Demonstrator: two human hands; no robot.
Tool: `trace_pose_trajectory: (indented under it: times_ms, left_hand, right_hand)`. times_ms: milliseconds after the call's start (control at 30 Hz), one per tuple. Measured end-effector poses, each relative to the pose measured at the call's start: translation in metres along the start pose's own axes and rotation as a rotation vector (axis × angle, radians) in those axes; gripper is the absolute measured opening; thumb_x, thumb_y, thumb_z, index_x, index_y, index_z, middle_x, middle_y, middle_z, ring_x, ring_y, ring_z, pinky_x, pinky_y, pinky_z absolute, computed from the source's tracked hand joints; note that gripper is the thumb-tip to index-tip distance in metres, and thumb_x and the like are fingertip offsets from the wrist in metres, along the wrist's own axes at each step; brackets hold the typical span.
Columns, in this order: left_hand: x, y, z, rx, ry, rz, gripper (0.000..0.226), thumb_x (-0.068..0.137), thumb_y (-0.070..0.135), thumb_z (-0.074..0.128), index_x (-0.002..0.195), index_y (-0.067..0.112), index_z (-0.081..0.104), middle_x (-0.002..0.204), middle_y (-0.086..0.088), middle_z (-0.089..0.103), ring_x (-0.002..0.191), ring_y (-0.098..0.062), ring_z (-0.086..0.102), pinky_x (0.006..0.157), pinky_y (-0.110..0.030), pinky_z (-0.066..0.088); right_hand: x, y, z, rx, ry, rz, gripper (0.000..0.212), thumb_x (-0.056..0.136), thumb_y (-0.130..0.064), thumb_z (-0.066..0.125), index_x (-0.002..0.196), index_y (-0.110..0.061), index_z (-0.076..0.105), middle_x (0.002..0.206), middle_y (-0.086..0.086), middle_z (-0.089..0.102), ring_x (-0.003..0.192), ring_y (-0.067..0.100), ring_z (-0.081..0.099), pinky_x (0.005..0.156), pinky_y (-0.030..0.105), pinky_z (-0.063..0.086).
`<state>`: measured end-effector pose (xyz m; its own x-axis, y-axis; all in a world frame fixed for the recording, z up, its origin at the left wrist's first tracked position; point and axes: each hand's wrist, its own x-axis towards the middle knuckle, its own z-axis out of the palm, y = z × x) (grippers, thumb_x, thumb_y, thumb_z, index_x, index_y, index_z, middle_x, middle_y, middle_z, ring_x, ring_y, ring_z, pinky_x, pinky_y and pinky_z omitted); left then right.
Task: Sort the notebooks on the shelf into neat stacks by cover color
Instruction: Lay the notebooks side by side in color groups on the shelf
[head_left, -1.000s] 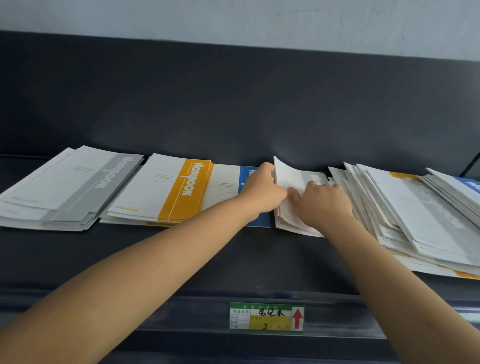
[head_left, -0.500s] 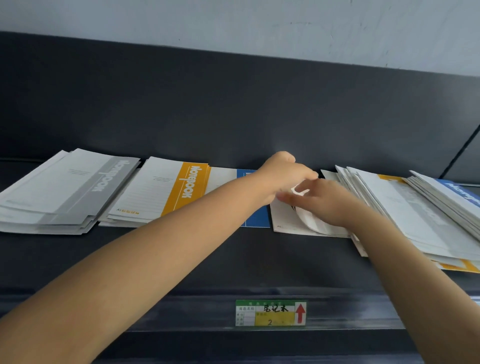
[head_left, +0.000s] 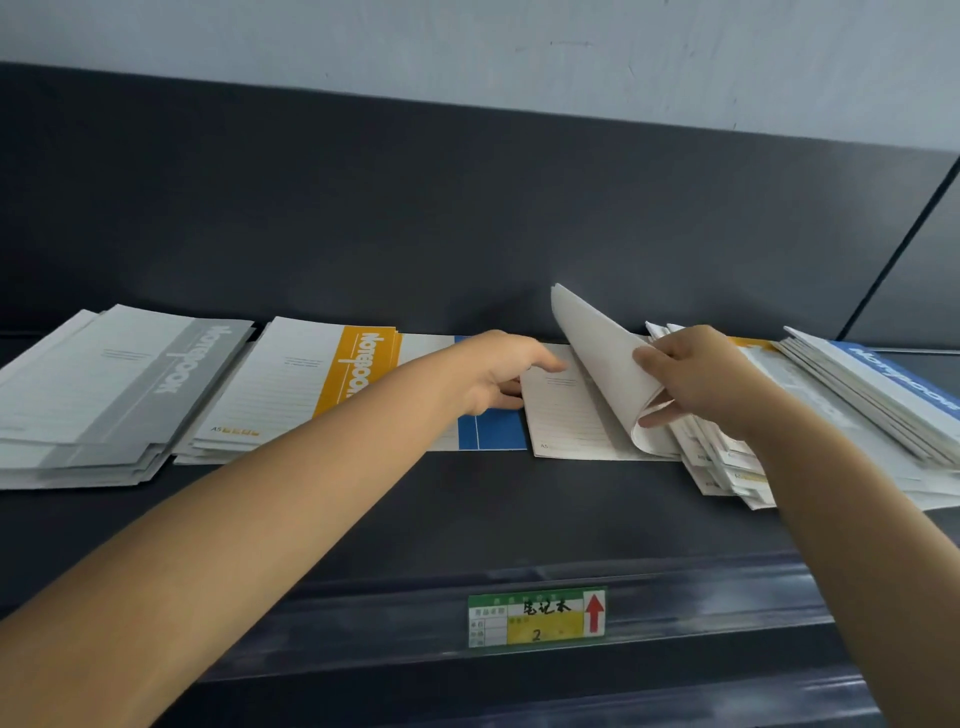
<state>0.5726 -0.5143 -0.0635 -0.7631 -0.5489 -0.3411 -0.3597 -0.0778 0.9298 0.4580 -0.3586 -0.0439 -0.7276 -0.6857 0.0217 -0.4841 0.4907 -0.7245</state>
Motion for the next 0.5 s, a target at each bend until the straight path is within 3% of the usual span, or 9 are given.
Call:
trace_pose_trajectory:
  times_ms: [67,133,233,333,433,500]
  left_hand:
    - [-0.001,0.001,0.001,-0.046,-0.004,-0.014,0.04,0.088,0.015,0.069,0.124,0.005,0.054,0.122,-0.011,0.058,0.106,-0.022,0.061,0.098,-0.036,0.049]
    - [0.0,0.003,0.001,-0.063,-0.006,-0.038,0.043,0.089,0.016,0.069,0.125,0.003,0.05,0.118,-0.012,0.058,0.099,-0.021,0.06,0.095,-0.036,0.049]
    - [0.0,0.005,0.001,-0.088,-0.013,-0.062,0.042,0.089,0.019,0.069,0.121,0.002,0.049,0.105,-0.011,0.057,0.094,-0.02,0.058,0.095,-0.036,0.047]
    - [0.002,0.003,0.0,-0.095,0.004,-0.054,0.042,0.088,0.019,0.069,0.123,0.003,0.051,0.11,-0.009,0.056,0.106,-0.023,0.057,0.098,-0.038,0.047]
    - [0.005,-0.001,0.0,-0.128,0.017,-0.024,0.035,0.089,0.017,0.068,0.12,0.006,0.057,0.114,-0.007,0.056,0.106,-0.023,0.059,0.096,-0.038,0.049]
    - [0.006,-0.003,0.0,-0.142,0.02,-0.022,0.031,0.089,0.015,0.067,0.118,0.008,0.06,0.114,-0.009,0.061,0.106,-0.023,0.061,0.095,-0.037,0.05]
  right_hand:
    - [-0.002,0.002,-0.001,0.045,0.024,-0.024,0.044,0.094,-0.024,0.05,0.092,0.019,0.049,0.072,0.03,0.05,0.055,0.025,0.07,0.085,0.058,0.05]
    - [-0.003,0.004,-0.002,0.037,0.065,-0.062,0.048,0.091,-0.029,0.054,0.092,0.019,0.051,0.081,0.04,0.054,0.054,0.023,0.07,0.082,0.063,0.05]
    - [-0.007,-0.001,-0.002,0.023,0.087,-0.125,0.043,0.085,-0.038,0.066,0.086,0.005,0.065,0.077,0.024,0.066,0.06,0.02,0.07,0.074,0.051,0.057]
    - [-0.018,-0.009,0.008,0.024,-0.019,-0.105,0.038,0.072,-0.045,0.078,0.093,-0.015,0.068,0.077,0.007,0.072,0.071,0.02,0.071,0.075,0.034,0.059]
    - [-0.02,-0.011,0.018,-0.043,-0.069,-0.101,0.037,0.065,-0.04,0.085,0.09,-0.019,0.068,0.078,0.0,0.072,0.071,0.014,0.069,0.069,0.026,0.053]
    - [-0.018,-0.007,0.023,-0.032,-0.091,-0.092,0.041,0.06,-0.037,0.088,0.091,-0.014,0.072,0.076,-0.001,0.073,0.068,0.016,0.07,0.072,0.032,0.057]
